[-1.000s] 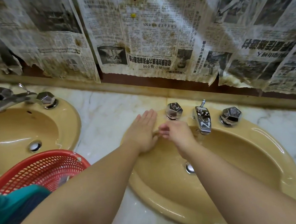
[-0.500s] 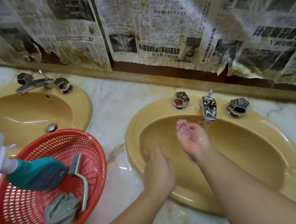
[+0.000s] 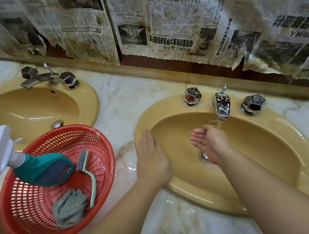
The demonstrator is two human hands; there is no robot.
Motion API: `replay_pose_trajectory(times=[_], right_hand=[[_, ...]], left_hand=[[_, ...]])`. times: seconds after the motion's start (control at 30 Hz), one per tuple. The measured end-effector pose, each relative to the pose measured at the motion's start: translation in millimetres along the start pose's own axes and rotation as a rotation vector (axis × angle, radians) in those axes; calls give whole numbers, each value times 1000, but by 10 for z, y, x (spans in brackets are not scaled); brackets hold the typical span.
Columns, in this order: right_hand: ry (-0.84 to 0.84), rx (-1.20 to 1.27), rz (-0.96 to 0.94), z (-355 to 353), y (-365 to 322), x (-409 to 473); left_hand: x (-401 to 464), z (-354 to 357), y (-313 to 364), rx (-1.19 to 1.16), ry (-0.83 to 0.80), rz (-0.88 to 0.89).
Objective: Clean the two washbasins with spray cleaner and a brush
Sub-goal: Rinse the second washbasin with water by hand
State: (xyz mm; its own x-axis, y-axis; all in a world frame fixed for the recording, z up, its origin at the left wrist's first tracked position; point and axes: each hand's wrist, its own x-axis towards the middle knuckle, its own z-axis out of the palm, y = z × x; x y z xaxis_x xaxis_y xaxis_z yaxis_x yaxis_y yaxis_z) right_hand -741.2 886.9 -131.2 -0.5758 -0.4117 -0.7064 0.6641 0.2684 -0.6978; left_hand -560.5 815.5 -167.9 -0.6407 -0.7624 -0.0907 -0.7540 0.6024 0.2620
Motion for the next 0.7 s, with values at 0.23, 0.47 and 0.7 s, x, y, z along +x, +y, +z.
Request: replay_pose_trajectory(times=[0.23,0.47,0.7], right_hand=[[-32,611,136,-599,-52,321],[-316,551,140,-48,-117,134],[-538,-348,82,334,364,-598]], left_hand=[[-575,-196,319,-464,-266,343],[81,-389,-295,-460,61,185],[-434,-4,-256,-99,45,378]])
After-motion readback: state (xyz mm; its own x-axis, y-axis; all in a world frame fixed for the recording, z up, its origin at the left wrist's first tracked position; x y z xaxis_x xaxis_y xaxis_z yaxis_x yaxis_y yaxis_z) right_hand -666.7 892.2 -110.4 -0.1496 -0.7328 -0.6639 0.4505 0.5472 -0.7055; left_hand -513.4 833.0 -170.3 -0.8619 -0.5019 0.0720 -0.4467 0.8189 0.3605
